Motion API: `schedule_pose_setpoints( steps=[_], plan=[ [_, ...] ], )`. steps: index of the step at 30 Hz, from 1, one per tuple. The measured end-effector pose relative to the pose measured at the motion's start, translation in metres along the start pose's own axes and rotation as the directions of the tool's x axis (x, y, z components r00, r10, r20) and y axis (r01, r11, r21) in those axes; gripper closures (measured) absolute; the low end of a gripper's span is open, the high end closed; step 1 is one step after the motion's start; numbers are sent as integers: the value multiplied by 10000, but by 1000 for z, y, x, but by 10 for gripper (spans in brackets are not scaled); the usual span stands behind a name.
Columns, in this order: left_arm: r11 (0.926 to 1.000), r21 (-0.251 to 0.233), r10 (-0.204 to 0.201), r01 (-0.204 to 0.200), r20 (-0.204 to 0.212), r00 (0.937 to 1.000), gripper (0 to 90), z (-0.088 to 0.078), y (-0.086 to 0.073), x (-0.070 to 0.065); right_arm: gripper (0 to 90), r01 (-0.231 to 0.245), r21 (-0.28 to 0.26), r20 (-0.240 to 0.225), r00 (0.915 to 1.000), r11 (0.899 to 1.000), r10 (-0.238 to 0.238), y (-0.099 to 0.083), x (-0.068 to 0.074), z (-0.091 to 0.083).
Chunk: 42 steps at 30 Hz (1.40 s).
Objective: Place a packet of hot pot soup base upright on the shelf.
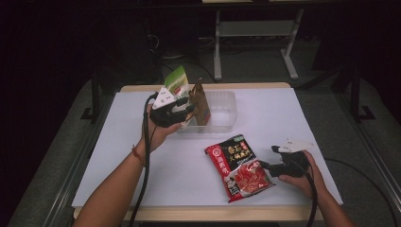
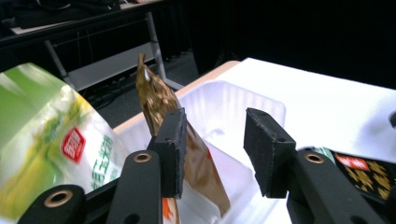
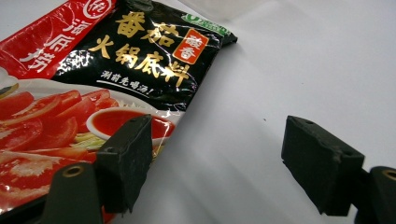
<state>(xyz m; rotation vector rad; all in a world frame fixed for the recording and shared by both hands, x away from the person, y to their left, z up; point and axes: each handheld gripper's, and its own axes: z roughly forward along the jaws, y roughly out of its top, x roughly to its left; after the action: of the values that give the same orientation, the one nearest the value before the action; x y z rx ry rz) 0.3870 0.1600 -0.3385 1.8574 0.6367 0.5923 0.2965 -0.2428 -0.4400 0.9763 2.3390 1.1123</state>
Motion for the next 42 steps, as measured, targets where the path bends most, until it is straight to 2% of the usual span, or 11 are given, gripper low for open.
schedule_pose_setpoints(
  steps=[4,10,13,19,23,26,32,34,36,38,42],
  plan=[
    [9997,97,204,-207,282,9994,556,-11,-9,-4,239,27,20,-24,10000,10000,-27,0,0,0],
    [9995,280,-169,139,1110,9937,514,-20,-28,-12,239,10,49,-31,10000,10000,-9,1,1,1],
    [9971,501,-662,578,1852,9805,484,-19,-42,-18,239,61,41,-36,10000,10000,-60,1,2,0],
    [9824,1379,-1621,1258,2964,9412,371,-2,-70,-32,239,38,70,-4,10000,10000,-38,1,2,0],
    [9701,1951,-2026,1441,3250,9237,334,12,-78,-40,239,88,60,-1,10000,9999,-88,1,2,0],
    [9631,2326,-2105,1354,3372,9176,318,22,-81,-45,239,62,57,26,10000,10000,-62,1,1,0],
    [9507,2872,-2149,1169,3389,9159,293,40,-87,-51,239,61,45,35,10000,10000,-62,0,0,-1],
    [9460,2984,-2316,1267,3486,9082,287,45,-89,-52,239,70,33,41,10000,10000,-70,1,0,-2],
    [9412,3184,-2235,1131,3355,9152,276,52,-90,-54,239,78,20,40,10000,10000,-78,1,1,-2],
    [9348,3266,-2537,1396,3389,9060,262,57,-91,-53,239,62,36,31,10000,10000,-62,1,1,-1],
    [9197,3569,-2869,1634,3274,9002,238,70,-92,-55,239,78,48,21,10000,10000,-78,1,1,-1]
  ],
)
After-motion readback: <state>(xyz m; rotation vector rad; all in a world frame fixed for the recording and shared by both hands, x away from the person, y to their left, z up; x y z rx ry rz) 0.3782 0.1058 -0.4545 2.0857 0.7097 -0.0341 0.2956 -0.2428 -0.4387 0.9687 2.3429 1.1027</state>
